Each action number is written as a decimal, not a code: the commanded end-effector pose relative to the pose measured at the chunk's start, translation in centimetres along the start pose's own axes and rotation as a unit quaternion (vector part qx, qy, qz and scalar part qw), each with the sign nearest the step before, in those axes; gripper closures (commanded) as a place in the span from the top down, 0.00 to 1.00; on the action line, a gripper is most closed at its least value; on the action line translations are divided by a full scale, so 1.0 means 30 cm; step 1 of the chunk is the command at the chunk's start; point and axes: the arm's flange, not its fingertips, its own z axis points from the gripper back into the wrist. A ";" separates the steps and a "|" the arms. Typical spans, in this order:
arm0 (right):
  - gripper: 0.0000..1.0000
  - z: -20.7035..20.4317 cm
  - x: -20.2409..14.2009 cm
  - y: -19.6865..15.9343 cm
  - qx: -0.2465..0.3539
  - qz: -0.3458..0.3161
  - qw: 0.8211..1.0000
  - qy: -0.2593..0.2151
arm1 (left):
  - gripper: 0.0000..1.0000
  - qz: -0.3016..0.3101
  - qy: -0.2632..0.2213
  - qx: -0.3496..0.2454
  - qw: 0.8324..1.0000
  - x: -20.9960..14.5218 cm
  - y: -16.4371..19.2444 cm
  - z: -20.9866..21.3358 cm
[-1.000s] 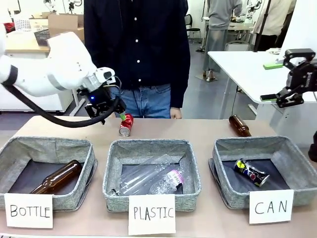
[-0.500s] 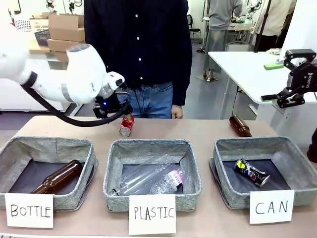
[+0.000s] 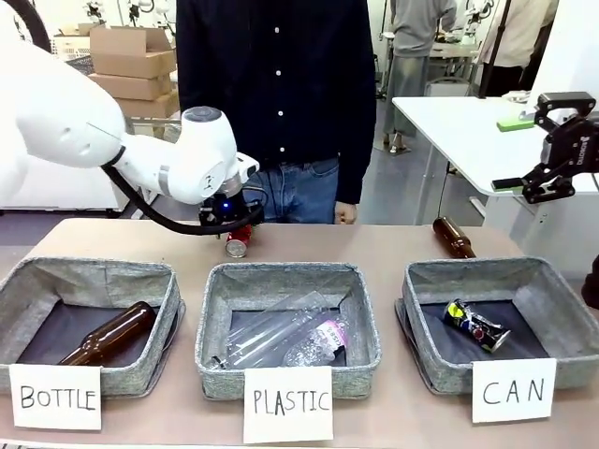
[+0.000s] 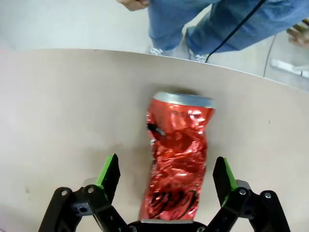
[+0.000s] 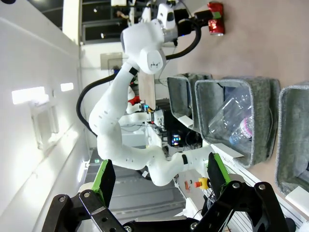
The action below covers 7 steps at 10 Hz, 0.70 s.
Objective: Sort the can waste into the basket.
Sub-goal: Pick up the can waste from the table and place it in the right Fabric basket.
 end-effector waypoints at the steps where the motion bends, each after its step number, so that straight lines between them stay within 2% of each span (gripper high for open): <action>1: 1.00 0.007 0.004 0.005 -0.002 0.009 1.000 0.005 | 1.00 -0.003 0.021 -0.013 1.000 0.027 -0.034 -0.011; 5: 1.00 0.007 0.004 0.005 -0.002 0.009 1.000 0.005 | 1.00 0.010 0.018 -0.010 1.000 0.021 -0.037 -0.026; 6: 1.00 0.007 0.004 0.005 -0.002 0.009 1.000 0.005 | 0.40 0.008 0.014 -0.006 1.000 0.018 -0.036 -0.023; 7: 1.00 0.007 0.004 0.005 -0.002 0.009 1.000 0.005 | 0.40 0.009 0.013 -0.005 1.000 0.014 -0.036 -0.022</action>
